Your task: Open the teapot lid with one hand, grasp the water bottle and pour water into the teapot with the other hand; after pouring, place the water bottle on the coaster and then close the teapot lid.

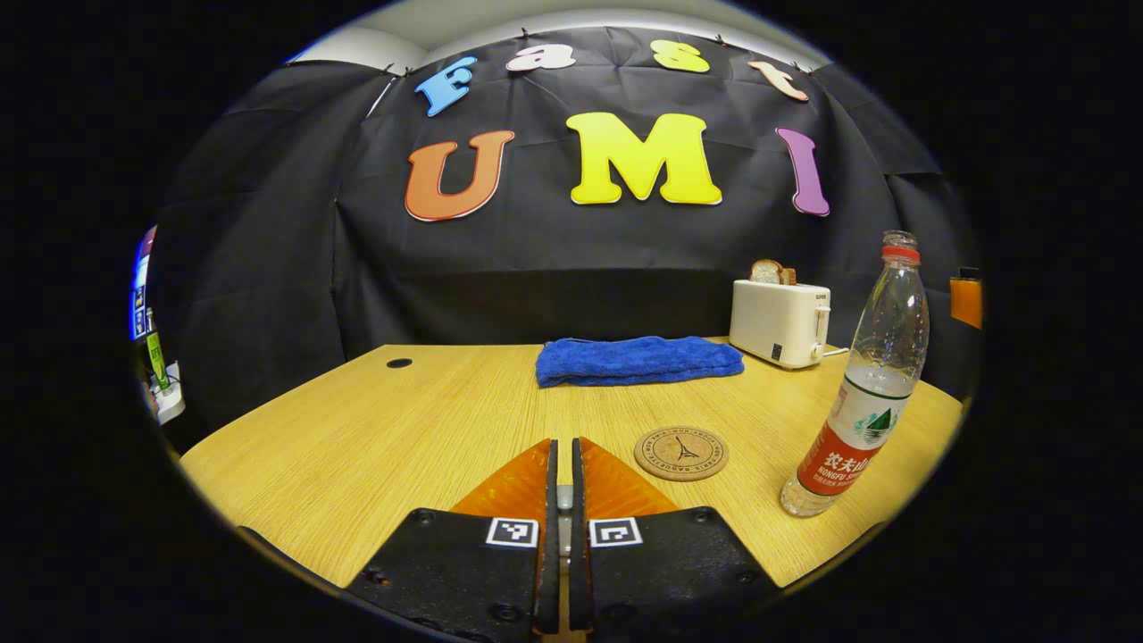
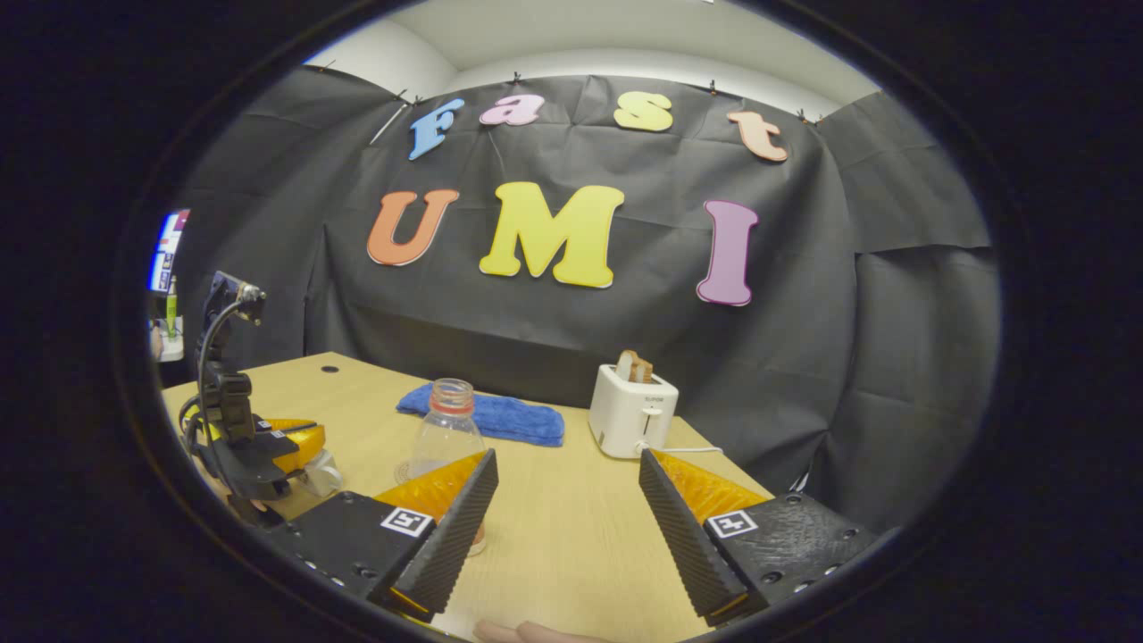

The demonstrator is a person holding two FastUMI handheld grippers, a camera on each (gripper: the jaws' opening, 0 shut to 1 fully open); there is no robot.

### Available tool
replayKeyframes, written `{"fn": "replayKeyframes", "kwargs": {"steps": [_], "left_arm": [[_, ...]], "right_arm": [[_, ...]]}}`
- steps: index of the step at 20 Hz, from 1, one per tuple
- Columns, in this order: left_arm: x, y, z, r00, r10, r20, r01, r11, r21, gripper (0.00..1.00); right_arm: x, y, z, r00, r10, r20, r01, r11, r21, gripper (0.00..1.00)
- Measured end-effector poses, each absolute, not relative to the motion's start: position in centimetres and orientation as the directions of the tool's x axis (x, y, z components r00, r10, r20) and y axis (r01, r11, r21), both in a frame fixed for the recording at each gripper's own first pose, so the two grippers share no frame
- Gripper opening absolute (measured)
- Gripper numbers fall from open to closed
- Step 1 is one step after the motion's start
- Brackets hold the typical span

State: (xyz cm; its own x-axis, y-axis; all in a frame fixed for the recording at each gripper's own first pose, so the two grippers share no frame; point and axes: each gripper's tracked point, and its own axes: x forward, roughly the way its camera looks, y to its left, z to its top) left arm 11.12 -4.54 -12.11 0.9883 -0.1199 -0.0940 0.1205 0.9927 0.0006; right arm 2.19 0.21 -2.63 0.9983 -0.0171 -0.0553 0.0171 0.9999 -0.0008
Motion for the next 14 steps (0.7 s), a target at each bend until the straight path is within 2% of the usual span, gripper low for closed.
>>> {"fn": "replayKeyframes", "kwargs": {"steps": [2,7,8,14], "left_arm": [[11.1,-4.5,-12.0,0.989,-0.118,-0.091,0.118,0.993,-0.001,0.04],[10.1,-4.5,-9.5,0.991,-0.130,-0.025,0.130,0.991,0.003,0.04],[9.8,-4.3,-8.8,0.991,-0.131,-0.015,0.131,0.991,0.000,0.04],[8.4,-2.7,-7.2,0.991,-0.113,-0.064,0.111,0.993,-0.047,0.03]], "right_arm": [[2.2,1.2,-2.8,0.998,0.013,-0.062,-0.012,1.000,0.012,0.95],[2.4,4.6,-4.6,0.987,0.112,-0.113,-0.105,0.992,0.068,0.95],[2.4,5.5,-4.9,0.984,0.133,-0.122,-0.124,0.989,0.079,0.98],[3.4,8.2,-5.8,0.980,0.167,-0.104,-0.155,0.982,0.109,0.96]]}}
